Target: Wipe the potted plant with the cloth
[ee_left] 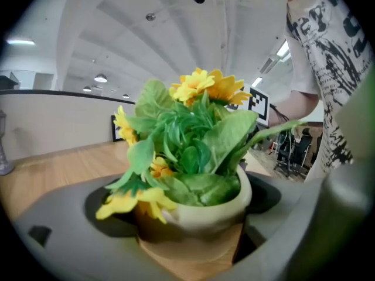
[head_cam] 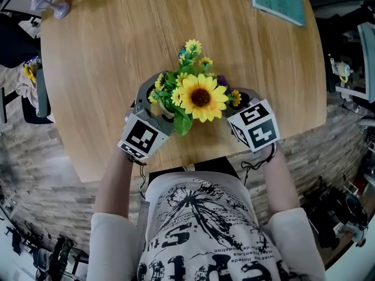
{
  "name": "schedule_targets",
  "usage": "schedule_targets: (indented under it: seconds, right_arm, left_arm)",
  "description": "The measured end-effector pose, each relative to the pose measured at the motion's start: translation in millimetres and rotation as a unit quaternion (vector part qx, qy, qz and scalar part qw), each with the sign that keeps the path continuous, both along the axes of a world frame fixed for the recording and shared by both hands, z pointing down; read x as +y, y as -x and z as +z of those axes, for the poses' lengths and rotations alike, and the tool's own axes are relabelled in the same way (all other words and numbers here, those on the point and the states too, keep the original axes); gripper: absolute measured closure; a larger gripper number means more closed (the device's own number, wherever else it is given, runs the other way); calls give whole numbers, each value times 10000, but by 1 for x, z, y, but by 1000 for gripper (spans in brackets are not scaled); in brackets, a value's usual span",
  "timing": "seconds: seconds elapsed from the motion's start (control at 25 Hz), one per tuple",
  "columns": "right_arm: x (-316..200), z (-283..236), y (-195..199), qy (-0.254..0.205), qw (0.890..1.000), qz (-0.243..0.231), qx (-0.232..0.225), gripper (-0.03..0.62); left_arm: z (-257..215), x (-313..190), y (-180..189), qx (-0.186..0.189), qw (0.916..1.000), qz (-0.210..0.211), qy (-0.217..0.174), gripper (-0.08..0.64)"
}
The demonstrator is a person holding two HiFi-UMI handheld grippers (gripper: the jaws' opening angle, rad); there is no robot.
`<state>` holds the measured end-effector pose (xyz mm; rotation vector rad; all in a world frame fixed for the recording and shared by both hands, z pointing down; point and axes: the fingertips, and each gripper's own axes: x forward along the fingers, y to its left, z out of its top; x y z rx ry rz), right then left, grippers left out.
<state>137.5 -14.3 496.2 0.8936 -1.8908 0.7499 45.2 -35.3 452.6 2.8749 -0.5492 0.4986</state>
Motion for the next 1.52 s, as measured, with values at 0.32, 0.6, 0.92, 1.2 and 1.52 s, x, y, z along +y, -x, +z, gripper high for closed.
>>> schedule_targets:
  seconds: [0.32,0.6,0.92,1.2,1.52]
  right_arm:
    - [-26,-38,22,-550,9969,-282,-477,509]
    - [-39,-88,51,-1557,9789,-598,-1181,511]
    - [-50,-115,72,-2003,9623,-647,-1721,512]
    - [-51,-124,81,-1842,9485,-267,-2565,512]
    - [-59,-133,137,-1891,9419,-575,-2717,514]
  left_arm:
    - [-54,-15,6,180,9997,-106,-131,28]
    - [-101,-30,17,327,9989,-333,-101,28]
    - [-133,-44,26,206,9986,-435,-219,28]
    - [-150,-44,26,444,9963,-679,-280,28]
    - [-159,-55,67,850,9930,-808,-107,28]
